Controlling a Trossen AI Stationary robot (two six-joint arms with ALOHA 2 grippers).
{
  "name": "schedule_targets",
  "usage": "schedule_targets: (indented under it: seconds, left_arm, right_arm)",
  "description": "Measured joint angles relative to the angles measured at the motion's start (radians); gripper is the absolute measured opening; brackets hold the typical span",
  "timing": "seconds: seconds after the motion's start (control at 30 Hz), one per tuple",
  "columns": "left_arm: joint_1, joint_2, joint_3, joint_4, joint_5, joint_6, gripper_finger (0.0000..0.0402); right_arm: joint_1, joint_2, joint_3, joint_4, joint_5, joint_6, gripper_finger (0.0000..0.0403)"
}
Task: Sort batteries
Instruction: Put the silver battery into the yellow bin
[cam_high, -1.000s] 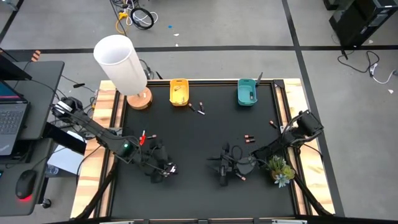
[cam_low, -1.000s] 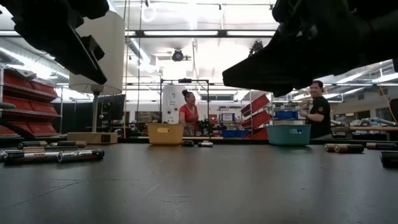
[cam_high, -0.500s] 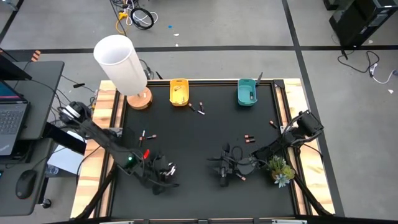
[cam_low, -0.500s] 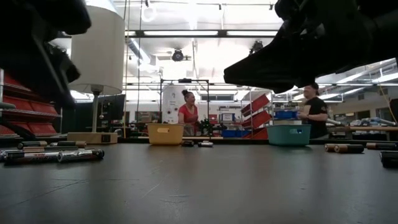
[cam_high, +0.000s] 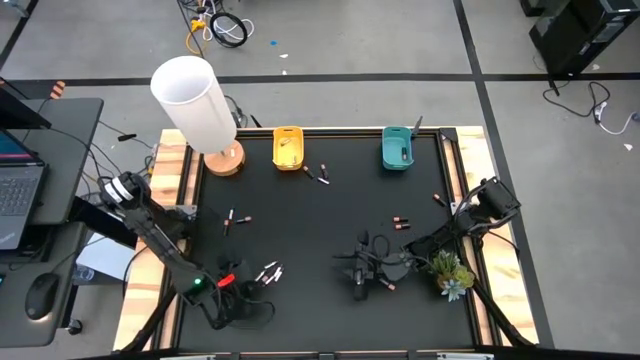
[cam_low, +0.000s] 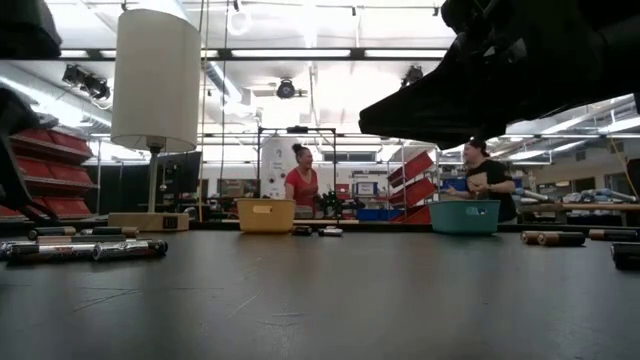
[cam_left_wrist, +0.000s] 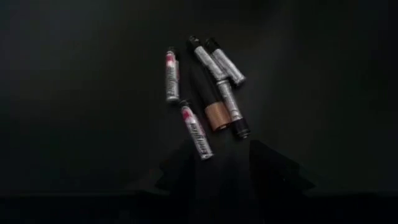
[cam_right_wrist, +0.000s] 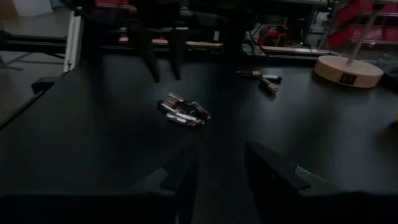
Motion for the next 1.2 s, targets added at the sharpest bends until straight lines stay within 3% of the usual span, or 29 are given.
schedule_targets:
  seconds: [0.6,1.2]
  left_arm:
    - [-0.02,0.155,-0.001,0.017,-0.045,-0.042,0.0152]
    - [0.006,0.164,-0.003,-0.015,-0.1,-0.111,0.0152]
  right_arm:
    - [0.016,-0.001,0.0,0.043,-0.011,-0.016,0.0136]
    - [0.016,-0.001,0.0,0.043,-0.01,-0.008,0.0135]
